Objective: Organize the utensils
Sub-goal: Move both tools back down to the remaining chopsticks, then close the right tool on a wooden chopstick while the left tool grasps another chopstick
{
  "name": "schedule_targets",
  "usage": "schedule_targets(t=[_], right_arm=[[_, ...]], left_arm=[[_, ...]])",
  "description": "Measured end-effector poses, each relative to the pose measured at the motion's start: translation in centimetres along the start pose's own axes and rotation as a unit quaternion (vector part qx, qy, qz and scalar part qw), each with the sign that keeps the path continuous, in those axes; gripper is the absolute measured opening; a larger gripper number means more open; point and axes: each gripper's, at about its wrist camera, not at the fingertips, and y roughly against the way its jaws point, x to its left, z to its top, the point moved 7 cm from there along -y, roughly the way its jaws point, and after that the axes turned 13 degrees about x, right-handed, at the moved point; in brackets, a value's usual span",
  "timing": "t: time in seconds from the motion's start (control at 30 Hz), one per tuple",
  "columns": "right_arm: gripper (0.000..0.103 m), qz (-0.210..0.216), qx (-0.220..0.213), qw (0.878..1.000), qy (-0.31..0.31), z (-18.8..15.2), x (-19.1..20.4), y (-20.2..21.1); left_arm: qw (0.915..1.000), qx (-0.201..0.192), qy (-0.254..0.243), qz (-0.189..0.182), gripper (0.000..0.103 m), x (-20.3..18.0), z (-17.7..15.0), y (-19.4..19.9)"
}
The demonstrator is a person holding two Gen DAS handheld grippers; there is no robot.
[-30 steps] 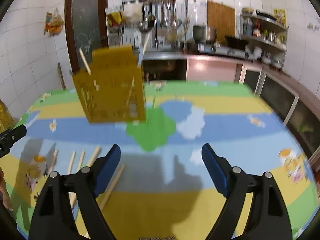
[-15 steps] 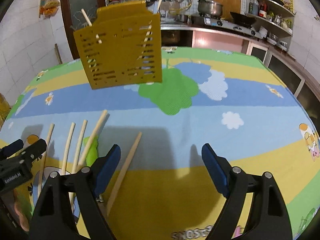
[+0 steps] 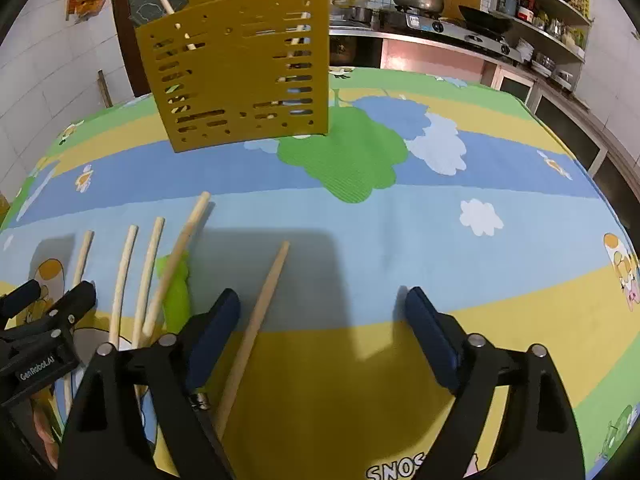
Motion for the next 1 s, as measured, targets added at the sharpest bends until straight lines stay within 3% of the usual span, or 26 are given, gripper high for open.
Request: schedule_targets(t=[0.3,0.53,0.8,0.87,1.0], right_arm=[[0.084,-0.002,-0.001,1.0,-0.008,-0.1,-0.1,0.1],[0.06,-0.003,-0.009,1.0,-0.006,-0.5,0.7,0.8],[0.04,0.005,-0.013,1.0,-0.011,-0.6,1.0,1.1],[0.034,0.008,-0.012,1.0,-0.01,-0.6,1.2,1.2],[0.027,0.005,-0.011,1.0,-0.007,-0.5,1.7,1.1]], left_arm=[[1.0,0.001,0.0,0.001,0.099,-0.1,0.1,-0.1],[1.0,0.001,0.0,0.001,0.099,-0.1,0.1,-0.1],[1.0,0.003,-0.004,-0.001,0.098,-0.1,0.0,0.0],[1.0,0.001,0.002,-0.005,0.091,-0.2,-0.1,0.4],[0.9999,-0.002,0.0,-0.014,0.065,-1.0,-0.4,1.0]])
